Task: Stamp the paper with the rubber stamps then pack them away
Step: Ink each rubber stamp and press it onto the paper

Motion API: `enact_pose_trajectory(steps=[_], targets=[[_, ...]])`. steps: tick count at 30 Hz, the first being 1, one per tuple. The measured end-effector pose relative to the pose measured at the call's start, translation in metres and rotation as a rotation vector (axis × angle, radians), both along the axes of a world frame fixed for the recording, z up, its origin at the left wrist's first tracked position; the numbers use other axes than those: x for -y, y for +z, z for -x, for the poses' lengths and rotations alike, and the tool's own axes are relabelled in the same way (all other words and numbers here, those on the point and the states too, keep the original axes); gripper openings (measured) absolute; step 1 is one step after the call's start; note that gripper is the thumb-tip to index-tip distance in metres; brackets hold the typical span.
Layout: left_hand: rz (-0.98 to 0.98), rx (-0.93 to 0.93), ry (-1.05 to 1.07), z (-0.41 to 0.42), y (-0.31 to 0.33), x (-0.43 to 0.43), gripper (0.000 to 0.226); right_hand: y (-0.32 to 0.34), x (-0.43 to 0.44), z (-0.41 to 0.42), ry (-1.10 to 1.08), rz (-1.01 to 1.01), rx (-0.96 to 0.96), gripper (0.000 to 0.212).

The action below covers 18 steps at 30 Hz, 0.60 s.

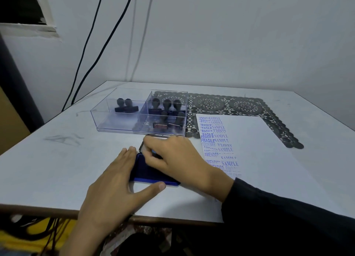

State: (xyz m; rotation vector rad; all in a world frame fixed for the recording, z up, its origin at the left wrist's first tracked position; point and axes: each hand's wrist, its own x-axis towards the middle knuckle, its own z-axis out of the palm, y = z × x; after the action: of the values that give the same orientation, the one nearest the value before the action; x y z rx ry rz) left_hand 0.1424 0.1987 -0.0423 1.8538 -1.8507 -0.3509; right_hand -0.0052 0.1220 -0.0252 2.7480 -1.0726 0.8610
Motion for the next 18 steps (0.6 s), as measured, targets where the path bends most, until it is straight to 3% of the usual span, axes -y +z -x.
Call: enact_pose_trajectory(steps=[5,7,11,14,18], targets=[[0.015,-0.009,-0.015,0.001,-0.001,-0.001,0.105,0.0,-0.011,0.006,0.03,0.103,0.011,0.019],[0.026,-0.032,0.001,0.003,0.001,-0.002,0.103,0.003,-0.011,0.01,0.034,-0.037,0.046,0.021],[0.069,-0.113,-0.029,0.006,-0.003,-0.006,0.103,0.018,-0.006,0.038,0.058,-0.429,0.288,0.016],[0.117,-0.183,-0.102,0.014,-0.007,-0.011,0.106,0.031,-0.007,0.074,0.036,-0.48,0.361,0.013],[0.227,-0.225,-0.245,0.05,-0.005,-0.015,0.099,0.035,-0.009,0.121,-0.115,-0.455,0.237,0.026]])
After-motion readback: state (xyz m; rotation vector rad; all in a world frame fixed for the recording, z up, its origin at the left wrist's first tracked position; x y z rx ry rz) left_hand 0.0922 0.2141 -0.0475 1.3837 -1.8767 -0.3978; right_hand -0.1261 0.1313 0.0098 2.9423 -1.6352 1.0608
